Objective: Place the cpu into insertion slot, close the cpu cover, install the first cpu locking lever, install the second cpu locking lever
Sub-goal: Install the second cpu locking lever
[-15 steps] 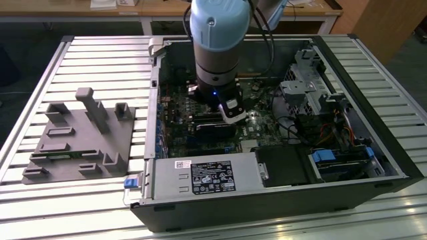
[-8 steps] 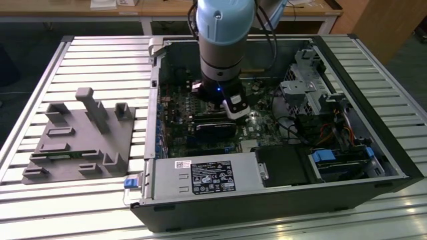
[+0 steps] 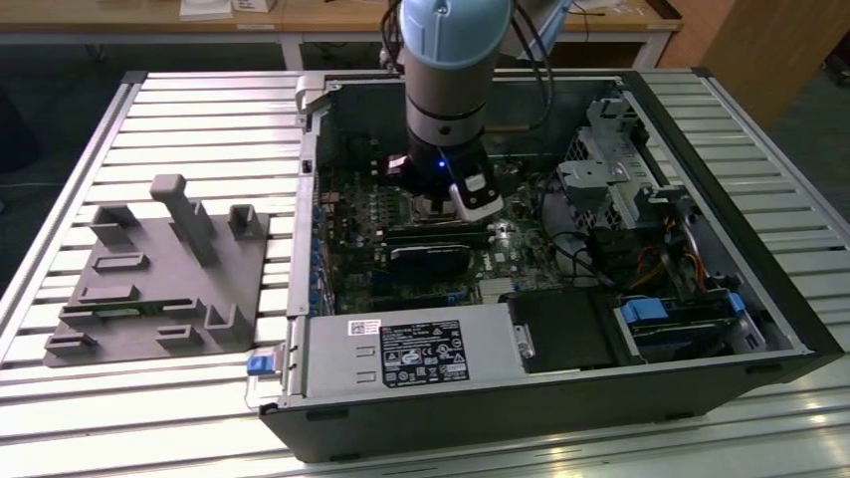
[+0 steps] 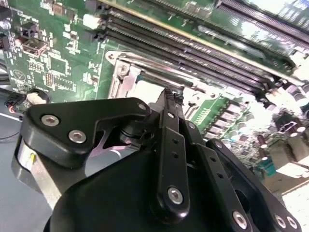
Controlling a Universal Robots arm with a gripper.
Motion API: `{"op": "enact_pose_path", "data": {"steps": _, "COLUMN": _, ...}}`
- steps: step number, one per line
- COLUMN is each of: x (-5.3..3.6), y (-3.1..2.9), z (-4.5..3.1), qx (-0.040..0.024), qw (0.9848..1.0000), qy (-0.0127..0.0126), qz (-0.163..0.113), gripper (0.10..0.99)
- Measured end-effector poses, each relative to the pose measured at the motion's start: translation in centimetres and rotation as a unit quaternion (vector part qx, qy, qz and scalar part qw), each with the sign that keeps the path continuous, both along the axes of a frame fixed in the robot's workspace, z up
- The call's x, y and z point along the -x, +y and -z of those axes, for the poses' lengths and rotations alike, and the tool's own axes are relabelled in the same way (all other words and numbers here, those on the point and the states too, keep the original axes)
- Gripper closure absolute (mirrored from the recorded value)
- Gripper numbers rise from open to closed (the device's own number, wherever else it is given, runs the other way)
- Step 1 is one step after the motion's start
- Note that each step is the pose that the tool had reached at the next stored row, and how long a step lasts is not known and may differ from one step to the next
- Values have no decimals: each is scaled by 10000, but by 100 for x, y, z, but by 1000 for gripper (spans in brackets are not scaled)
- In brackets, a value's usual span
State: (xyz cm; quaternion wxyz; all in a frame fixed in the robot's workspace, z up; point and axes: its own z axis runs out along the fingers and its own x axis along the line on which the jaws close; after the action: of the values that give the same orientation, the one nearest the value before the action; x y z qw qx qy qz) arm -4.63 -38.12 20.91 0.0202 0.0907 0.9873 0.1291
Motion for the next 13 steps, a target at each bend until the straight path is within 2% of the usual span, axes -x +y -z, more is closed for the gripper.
{"op": "enact_pose_path", "data": {"steps": 9, "x": -93, "y": 187, "z": 1, "qx": 181, "qw": 9998, "qy": 5, "qz": 1, "gripper": 980}}
{"op": "enact_pose_path", "data": {"steps": 11, "x": -103, "y": 212, "z": 0, "qx": 226, "qw": 9997, "qy": 6, "qz": 0, "gripper": 980}}
{"op": "enact_pose_path", "data": {"steps": 13, "x": -105, "y": 220, "z": 0, "qx": 244, "qw": 9997, "qy": 6, "qz": 0, "gripper": 980}}
